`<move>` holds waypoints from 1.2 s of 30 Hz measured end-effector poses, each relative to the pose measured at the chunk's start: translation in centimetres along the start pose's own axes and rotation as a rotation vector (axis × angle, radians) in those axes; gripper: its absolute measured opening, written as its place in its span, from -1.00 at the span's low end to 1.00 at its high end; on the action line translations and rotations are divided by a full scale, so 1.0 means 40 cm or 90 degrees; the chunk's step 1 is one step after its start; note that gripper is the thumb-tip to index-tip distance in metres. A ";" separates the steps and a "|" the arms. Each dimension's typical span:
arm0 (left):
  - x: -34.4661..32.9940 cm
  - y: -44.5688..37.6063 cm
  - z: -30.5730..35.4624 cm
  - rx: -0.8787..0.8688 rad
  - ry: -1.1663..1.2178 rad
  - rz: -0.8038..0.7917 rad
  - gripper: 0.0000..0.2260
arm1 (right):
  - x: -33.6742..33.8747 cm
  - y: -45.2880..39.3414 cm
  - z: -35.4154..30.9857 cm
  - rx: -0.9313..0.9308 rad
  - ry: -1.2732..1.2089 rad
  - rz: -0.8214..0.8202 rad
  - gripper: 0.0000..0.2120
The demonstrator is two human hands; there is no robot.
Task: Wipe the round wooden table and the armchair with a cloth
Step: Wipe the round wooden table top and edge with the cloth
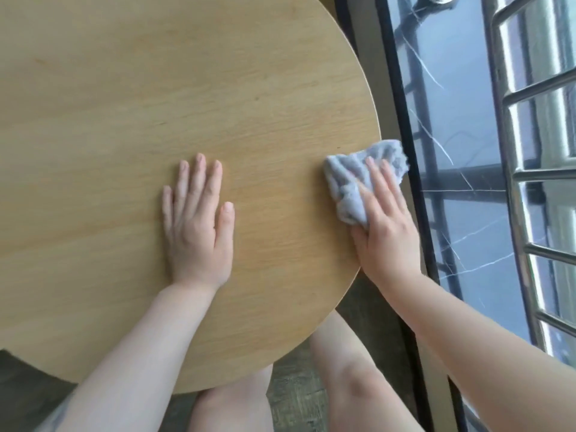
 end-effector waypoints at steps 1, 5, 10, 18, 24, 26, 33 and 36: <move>-0.005 -0.008 0.010 0.004 -0.014 0.001 -0.52 | 0.017 -0.017 -0.001 -0.125 -0.056 0.053 -0.50; -0.020 -0.021 0.017 0.062 -0.114 0.037 -0.47 | -0.067 0.003 -0.174 0.228 -0.027 -0.079 -0.46; -0.024 -0.006 0.009 0.190 -0.134 0.078 -0.48 | -0.036 -0.167 -0.047 0.266 0.090 -0.080 -0.37; -0.019 -0.009 0.011 0.200 -0.150 0.037 -0.45 | -0.060 -0.109 -0.126 0.554 0.135 -0.263 -0.46; -0.026 -0.016 0.007 0.203 -0.153 0.016 -0.45 | 0.013 -0.300 -0.103 -0.094 -0.113 0.040 -0.39; -0.026 -0.015 0.000 0.203 -0.180 0.007 -0.39 | -0.052 -0.221 -0.204 0.257 -0.063 -0.075 -0.38; -0.021 -0.016 0.006 0.202 -0.139 0.023 -0.46 | 0.021 -0.410 -0.044 -0.041 -0.011 0.021 -0.42; -0.022 -0.013 0.006 0.196 -0.135 0.029 -0.46 | -0.017 -0.373 -0.170 -0.006 -0.049 -0.009 -0.42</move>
Point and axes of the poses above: each hand's wrist, its own y-axis away from the middle knuckle, its own x-axis out of the back of the hand, z = x × y, the point moved 2 cm from there along -y, towards the middle knuckle, and after that the axes turned 3 degrees about -z, right-handed, at the moved point
